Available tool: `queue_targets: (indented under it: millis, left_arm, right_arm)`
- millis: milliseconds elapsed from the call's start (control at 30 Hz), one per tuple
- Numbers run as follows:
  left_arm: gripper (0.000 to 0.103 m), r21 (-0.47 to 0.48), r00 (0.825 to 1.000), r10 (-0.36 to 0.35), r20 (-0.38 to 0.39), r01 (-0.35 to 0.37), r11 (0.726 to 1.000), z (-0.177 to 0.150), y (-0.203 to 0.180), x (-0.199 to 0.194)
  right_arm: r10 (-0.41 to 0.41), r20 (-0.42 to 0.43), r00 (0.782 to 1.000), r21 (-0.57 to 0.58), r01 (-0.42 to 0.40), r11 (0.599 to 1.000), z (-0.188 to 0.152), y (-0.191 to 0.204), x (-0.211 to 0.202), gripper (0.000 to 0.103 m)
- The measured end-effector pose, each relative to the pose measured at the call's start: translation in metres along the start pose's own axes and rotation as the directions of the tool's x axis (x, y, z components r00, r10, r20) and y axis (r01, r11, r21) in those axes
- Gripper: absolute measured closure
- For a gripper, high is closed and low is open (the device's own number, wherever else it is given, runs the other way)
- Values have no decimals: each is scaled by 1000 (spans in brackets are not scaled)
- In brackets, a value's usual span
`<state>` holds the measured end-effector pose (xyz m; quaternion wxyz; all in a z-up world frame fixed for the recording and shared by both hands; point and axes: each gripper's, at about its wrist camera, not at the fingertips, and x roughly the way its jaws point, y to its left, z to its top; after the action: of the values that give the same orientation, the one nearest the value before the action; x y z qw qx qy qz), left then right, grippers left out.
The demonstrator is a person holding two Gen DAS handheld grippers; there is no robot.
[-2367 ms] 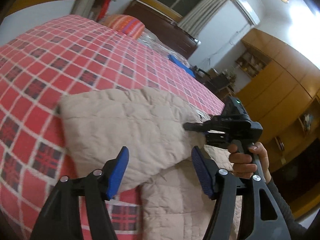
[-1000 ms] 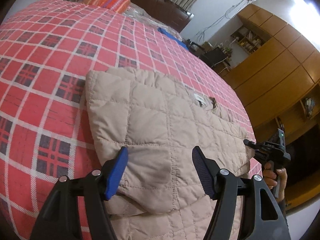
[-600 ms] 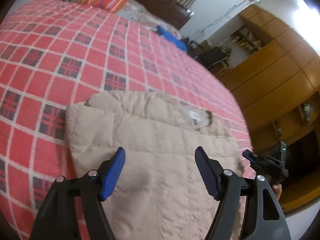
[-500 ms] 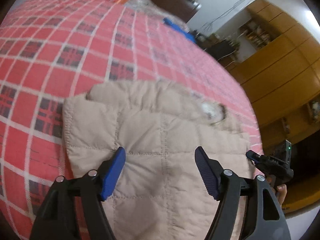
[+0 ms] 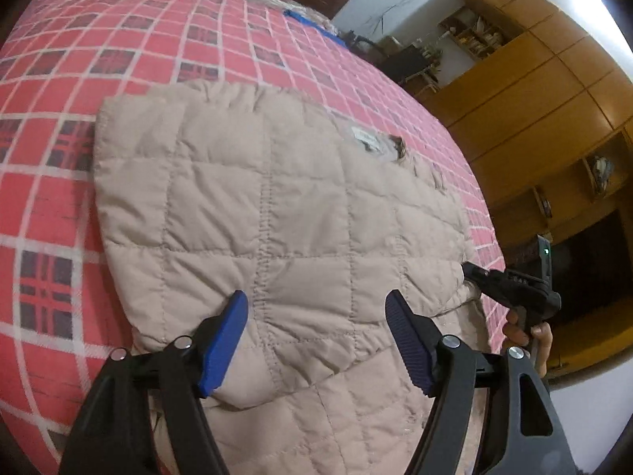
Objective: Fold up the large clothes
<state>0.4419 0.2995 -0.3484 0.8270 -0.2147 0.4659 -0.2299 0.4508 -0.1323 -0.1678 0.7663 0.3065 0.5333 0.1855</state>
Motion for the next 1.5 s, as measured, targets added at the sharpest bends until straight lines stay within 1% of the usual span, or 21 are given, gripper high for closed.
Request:
queue_targets:
  millis: [67,133,200,233,333,400,467,533,567,633,767,867,933,1033,1167,1233,1300,1367,1433,1467,1500]
  left_arm:
    - [29,21,998,-57,28,56,998,-11,-7,-21]
    - [21,52,994,-103,48,100,994,-35,-13,-50]
    - [19,69,994,-104,36,101,992,-59,-13,-70]
    - [19,77,995,-93,24,91,993,-76,-11,-81]
    - [18,68,997,-75,-5,76,995,-119,2,-107]
    - [17,44,998,-57,-35,58,997,-151,9,-119]
    - [17,15,997,-29,-66,30,999,-182,20,-125]
    - [17,-7,996,1,-88,-2,1000,-205,31,-131]
    - [17,-20,995,10,-101,-12,1000,-218,36,-135]
    - [17,-56,993,-2,-119,-4,998,-236,44,-139]
    - [17,-109,988,-36,-148,20,994,-251,53,-137]
    - [17,-116,984,-56,-171,37,993,-255,52,-133]
    - [17,-125,979,-90,-185,67,990,-256,50,-130]
    - [17,-108,971,-86,-225,63,992,-262,43,-124]
    - [19,-100,953,-134,-271,110,989,-267,30,-114]
    - [19,-75,950,-135,-280,118,990,-269,22,-109]
    - [19,-79,950,-133,-282,115,990,-268,19,-99]
    - [26,-112,948,-147,-281,120,986,-269,26,-97]
    - [55,-115,946,-139,-294,109,987,-271,26,-97]
    - [61,-118,943,-146,-300,115,986,-272,25,-97]
    - [73,-119,941,-151,-302,120,986,-273,24,-101]
  right_arm:
    - [42,14,999,-30,-41,999,-10,7,-24,91]
    - [66,-4,998,-48,-67,997,-27,5,-45,82]
    - [55,-35,998,-63,-57,996,-49,-4,-65,58]
    - [32,-39,999,-75,-35,997,-63,-11,-77,55]
    - [-2,-48,999,-73,-1,997,-96,-33,-110,51]
    - [-4,-52,999,-52,1,999,-121,-52,-132,41]
    - [-34,-57,998,-39,32,999,-146,-71,-150,40]
    - [-47,-80,996,-22,46,999,-166,-86,-161,40]
    - [-42,-96,994,-11,41,999,-174,-93,-165,40]
    - [-21,-133,991,2,21,1000,-185,-100,-166,39]
    - [3,-216,976,-12,-6,1000,-210,-105,-159,39]
    - [18,-262,965,-25,-25,999,-226,-104,-154,39]
    - [31,-286,958,-33,-43,999,-234,-102,-150,39]
    - [59,-300,952,-31,-71,997,-239,-98,-149,38]
    - [79,-312,947,-47,-99,994,-247,-84,-149,37]
    - [89,-316,944,-49,-110,993,-244,-77,-144,36]
    - [83,-322,943,-46,-103,994,-242,-74,-139,35]
    - [99,-330,939,-13,-109,994,-239,-78,-133,35]
    - [117,-332,936,4,-123,992,-239,-81,-133,40]
    - [124,-332,935,6,-129,992,-239,-83,-136,47]
    - [131,-334,934,10,-136,991,-239,-84,-136,57]
